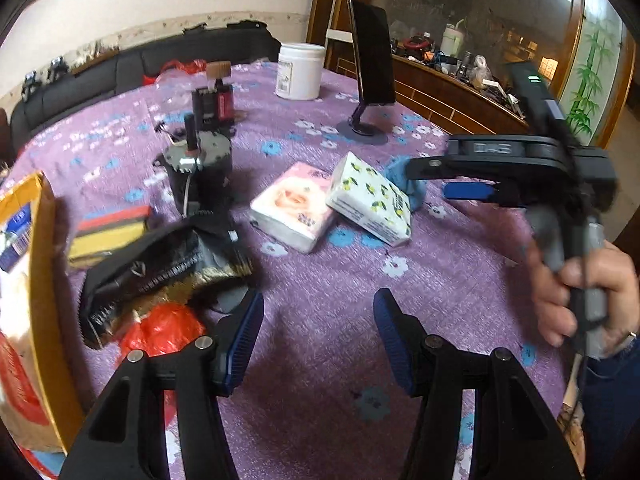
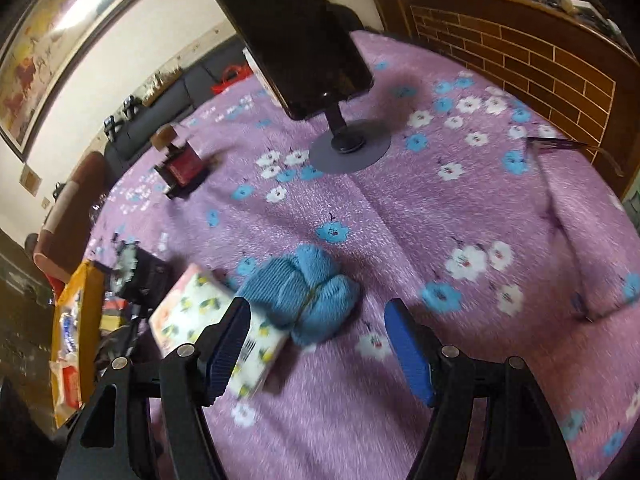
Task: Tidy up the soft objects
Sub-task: 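Grasp the blue knitted socks with the right gripper while the left gripper grasps the lemon-print tissue pack, then carry the knitted socks and lemon-print tissue pack into the tray and open both grippers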
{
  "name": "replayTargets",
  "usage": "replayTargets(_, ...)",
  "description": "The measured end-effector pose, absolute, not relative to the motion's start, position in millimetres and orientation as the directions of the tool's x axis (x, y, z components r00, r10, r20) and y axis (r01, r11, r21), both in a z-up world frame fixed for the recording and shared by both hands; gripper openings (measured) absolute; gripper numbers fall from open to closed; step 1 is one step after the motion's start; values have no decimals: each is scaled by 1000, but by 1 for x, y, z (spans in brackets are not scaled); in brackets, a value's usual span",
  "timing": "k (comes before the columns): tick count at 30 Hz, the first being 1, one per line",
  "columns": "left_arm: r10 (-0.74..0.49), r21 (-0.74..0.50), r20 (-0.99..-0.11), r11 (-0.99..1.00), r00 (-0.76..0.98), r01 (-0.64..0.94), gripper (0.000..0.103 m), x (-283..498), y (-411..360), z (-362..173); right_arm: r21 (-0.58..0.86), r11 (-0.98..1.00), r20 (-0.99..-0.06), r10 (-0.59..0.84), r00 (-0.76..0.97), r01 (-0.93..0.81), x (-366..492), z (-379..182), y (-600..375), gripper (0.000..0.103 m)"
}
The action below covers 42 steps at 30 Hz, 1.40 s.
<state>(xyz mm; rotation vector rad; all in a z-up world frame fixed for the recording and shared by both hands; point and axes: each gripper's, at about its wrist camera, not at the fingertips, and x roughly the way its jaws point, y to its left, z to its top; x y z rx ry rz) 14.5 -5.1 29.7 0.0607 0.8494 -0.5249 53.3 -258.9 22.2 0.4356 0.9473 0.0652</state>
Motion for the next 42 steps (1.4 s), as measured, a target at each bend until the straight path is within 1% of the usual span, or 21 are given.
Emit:
replayTargets(2, -423, -149, -723, 868, 546, 474, 56, 12, -5, 32, 383, 916, -774, 247, 582, 121, 61, 15, -253, 74)
replayTargets(3, -423, -146, -720, 867, 550, 476, 56, 11, -5, 33, 379, 918, -772, 247, 585, 113, 62, 13, -251, 72)
replayTargets(4, -423, -145, -719, 867, 551, 476, 56, 11, -4, 33, 377, 920, -765, 243, 597, 109, 62, 13, -249, 62)
replayTargets(6, -425, -153, -722, 868, 546, 473, 56, 12, -2, 32, 376, 923, -758, 254, 600, 85, 61, 16, -245, 52)
replayTargets(7, -425, -161, -725, 870, 542, 466, 56, 14, -1, 31, 377, 924, -757, 265, 597, 67, 60, 17, -241, 50)
replayTargets(9, -424, -177, -730, 874, 535, 452, 56, 17, 2, 30, 435, 901, -747, 360, 559, 1, 56, 14, -229, 49)
replayTargets(12, -429, -201, -733, 878, 528, 435, 56, 22, 6, 29, 502, 862, -727, 467, 503, -75, 40, 9, -206, 49)
replayTargets(14, -427, -213, -734, 884, 528, 417, 57, 23, 10, 29, 555, 824, -696, 536, 479, -115, 24, 8, -195, 49)
replayTargets(16, -440, -236, -733, 880, 519, 412, 59, 24, 12, 29, 544, 834, -694, 508, 510, -89, 8, 8, -196, 49)
replayTargets(18, -447, -246, -737, 876, 507, 415, 61, 24, 12, 29, 503, 864, -703, 437, 561, -42, -4, 9, -205, 49)
replayTargets(20, -442, -232, -742, 875, 503, 426, 68, 22, 8, 29, 498, 867, -695, 394, 602, 6, -13, 8, -217, 49)
replayTargets(21, -439, -223, -745, 874, 502, 432, 70, 20, 5, 29, 484, 874, -696, 366, 618, 28, -16, 6, -222, 49)
replayTargets(23, -432, -189, -751, 865, 499, 465, 77, 14, -3, 30, 492, 870, -684, 361, 634, 35, -18, 3, -227, 49)
replayTargets(25, -382, -104, -756, 872, 531, 479, 80, 8, -13, 30, 501, 865, -676, 366, 639, 34, -21, 3, -228, 49)
replayTargets(28, -331, -40, -772, 878, 543, 478, 81, 9, -21, 23, 493, 870, -674, 371, 639, 16, -19, 5, -227, 49)
replayTargets(33, -302, -38, -817, 878, 491, 477, 81, 18, -25, 4, 474, 881, -661, 363, 657, -10, -23, 9, -224, 49)
replayTargets(34, -320, -54, -805, 878, 500, 475, 75, 18, -23, 7, 473, 881, -659, 363, 658, -12, -23, 9, -223, 49)
replayTargets(38, -351, -95, -783, 884, 514, 458, 74, 18, -14, 10, 467, 884, -653, 356, 669, -15, -24, 11, -223, 49)
replayTargets(42, -378, -94, -706, 889, 599, 449, 74, 8, -5, 27, 449, 893, -657, 338, 674, -11, -26, 13, -221, 49)
